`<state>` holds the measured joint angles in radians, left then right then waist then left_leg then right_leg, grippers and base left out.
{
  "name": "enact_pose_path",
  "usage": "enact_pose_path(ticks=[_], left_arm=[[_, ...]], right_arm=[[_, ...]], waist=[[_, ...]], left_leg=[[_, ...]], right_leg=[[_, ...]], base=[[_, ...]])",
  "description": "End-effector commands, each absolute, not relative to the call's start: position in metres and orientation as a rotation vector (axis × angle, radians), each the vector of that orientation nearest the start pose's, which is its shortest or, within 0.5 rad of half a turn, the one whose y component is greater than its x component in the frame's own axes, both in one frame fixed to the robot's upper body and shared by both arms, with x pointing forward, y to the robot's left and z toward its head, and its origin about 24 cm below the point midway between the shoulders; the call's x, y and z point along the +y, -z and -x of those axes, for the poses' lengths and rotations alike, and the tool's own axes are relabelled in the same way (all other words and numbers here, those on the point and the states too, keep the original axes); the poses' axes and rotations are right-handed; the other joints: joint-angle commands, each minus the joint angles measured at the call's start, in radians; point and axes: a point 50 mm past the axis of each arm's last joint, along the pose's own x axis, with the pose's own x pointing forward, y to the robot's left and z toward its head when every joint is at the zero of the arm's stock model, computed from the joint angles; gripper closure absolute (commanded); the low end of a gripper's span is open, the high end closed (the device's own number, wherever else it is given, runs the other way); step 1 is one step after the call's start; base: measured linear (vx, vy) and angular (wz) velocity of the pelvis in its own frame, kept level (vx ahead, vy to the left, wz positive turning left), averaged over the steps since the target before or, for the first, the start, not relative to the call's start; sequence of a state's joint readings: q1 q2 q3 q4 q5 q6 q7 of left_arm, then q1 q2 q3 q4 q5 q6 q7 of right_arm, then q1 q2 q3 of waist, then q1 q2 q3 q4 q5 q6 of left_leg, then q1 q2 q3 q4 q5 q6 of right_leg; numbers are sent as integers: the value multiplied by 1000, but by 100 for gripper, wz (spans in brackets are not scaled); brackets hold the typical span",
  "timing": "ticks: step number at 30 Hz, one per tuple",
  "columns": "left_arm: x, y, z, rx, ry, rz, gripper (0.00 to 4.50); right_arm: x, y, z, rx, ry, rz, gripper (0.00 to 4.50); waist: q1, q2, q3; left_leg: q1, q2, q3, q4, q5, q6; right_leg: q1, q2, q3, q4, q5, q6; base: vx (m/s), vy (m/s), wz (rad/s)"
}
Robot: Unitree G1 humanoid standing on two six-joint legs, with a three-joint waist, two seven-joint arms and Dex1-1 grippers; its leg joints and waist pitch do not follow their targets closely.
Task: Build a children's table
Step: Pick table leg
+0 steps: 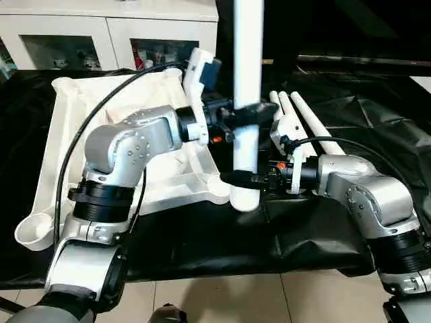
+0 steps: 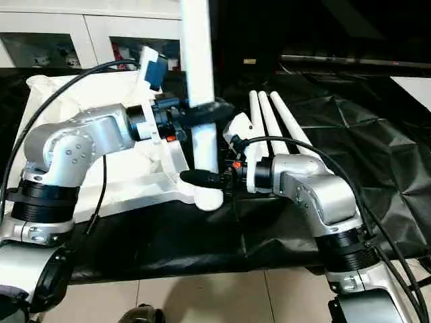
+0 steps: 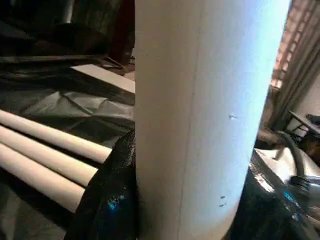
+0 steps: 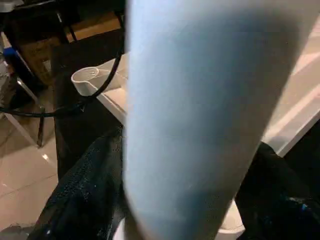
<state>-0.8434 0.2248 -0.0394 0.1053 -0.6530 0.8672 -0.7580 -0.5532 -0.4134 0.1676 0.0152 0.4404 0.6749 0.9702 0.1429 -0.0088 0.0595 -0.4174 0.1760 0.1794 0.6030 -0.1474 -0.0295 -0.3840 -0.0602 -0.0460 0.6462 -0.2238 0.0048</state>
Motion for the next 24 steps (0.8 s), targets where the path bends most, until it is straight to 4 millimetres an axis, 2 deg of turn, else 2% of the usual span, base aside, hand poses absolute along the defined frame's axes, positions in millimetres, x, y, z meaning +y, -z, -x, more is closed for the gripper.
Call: enact_pose_path(ticks=[1,8,10,12,17,24], left_arm=[[63,-218,-323,104,1286,230,266],[64,-217,-324,101,1284,234,266],[64,-217,-324,98,1285,238,266],[64,-217,-324,99,1285,237,266],[64,-217,-324,98,1283,237,266],[64,-217,-324,102,1289,232,266]], right_arm=[[-113,-139,-303,275,-1263,8,137],[-114,-138,-304,291,-1267,6,137],[-114,-137,-303,295,-1269,5,173],[-114,-137,-302,298,-1271,4,173],[-114,-136,-301,305,-1275,5,227],[-115,-135,-300,311,-1276,1,255]], waist=[[-1,-4,-77],[-2,-6,-77],[-1,-7,-77],[-1,-7,-78],[-2,-6,-78],[-1,-4,-79]], left_leg=[[40,53,-19,-60,-139,-12],[42,53,-19,-61,-140,-10],[41,53,-18,-60,-139,-9],[41,53,-19,-60,-136,-9],[41,53,-19,-61,-142,-12],[41,53,-19,-60,-138,-11]], right_leg=[[38,-85,42,-72,-35,-218],[38,-85,42,-73,-35,-218],[38,-85,42,-73,-37,-217],[39,-85,42,-73,-36,-217],[39,-84,41,-73,-39,-216],[39,-85,41,-71,-22,-222]], base=[[0,0,0],[0,0,0],[0,0,0],[0,0,0],[0,0,0],[0,0,0]])
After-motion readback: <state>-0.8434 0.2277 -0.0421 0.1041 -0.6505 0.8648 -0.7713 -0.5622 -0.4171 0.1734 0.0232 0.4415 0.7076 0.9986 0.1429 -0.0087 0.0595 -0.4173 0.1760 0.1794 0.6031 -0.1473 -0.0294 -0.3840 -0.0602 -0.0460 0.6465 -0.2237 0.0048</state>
